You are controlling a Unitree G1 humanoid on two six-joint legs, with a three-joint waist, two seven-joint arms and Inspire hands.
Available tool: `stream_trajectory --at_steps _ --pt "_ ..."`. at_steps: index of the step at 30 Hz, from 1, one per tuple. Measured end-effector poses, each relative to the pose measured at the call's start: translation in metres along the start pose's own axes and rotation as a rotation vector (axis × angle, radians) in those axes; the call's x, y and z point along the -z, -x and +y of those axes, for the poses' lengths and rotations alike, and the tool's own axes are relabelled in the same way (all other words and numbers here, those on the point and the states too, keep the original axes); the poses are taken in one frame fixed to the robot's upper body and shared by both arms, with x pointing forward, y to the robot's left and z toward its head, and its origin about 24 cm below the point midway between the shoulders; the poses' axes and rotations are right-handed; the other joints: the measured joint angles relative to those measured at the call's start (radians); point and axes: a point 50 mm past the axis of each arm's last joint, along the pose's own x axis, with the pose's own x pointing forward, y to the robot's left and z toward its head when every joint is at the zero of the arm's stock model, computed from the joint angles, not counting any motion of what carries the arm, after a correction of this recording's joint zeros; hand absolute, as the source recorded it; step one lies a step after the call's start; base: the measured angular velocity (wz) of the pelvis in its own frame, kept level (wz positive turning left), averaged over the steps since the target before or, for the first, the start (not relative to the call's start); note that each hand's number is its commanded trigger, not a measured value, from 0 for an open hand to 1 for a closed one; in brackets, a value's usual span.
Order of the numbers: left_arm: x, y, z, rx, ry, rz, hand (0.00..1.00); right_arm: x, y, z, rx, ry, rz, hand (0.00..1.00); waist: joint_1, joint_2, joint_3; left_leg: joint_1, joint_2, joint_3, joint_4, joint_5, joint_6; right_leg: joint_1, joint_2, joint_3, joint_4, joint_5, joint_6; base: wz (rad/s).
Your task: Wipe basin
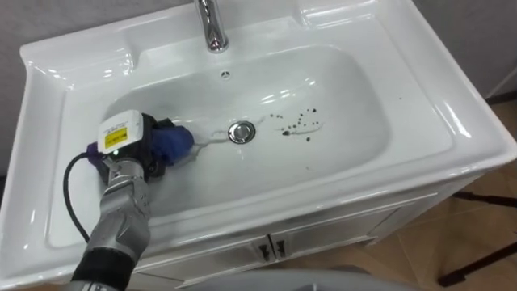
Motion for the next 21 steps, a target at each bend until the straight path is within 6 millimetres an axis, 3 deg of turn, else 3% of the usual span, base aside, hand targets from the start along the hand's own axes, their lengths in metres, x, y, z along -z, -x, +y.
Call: stream_trajectory --at_steps 8,13,21 --pt "-0.008 -0.006 -0.009 0.063 0.032 0.002 1.0 0.001 0.0 0.0 0.027 -0.035 0.012 0.0 -0.004 -0.003 -0.0005 0.011 -0.001 -0.001 0.0 0.0 0.0 0.008 -0.001 0.001 0.002 -0.001 0.001 0.0" --pt "-0.006 -0.007 -0.012 0.086 0.048 0.017 1.0 0.0 0.0 -0.002 0.057 -0.039 0.011 0.0 -0.02 -0.015 -0.0083 0.018 -0.001 0.0 0.0 0.0 0.0 0.014 -0.002 -0.002 0.004 -0.001 0.0 0.0" --pt "-0.01 -0.006 -0.021 0.14 0.154 0.041 1.0 0.003 0.0 0.0 0.053 -0.068 0.04 0.0 -0.022 -0.026 -0.0127 0.03 0.0 0.024 0.001 0.0 0.001 0.029 -0.004 0.0 0.001 -0.002 0.002 0.01"
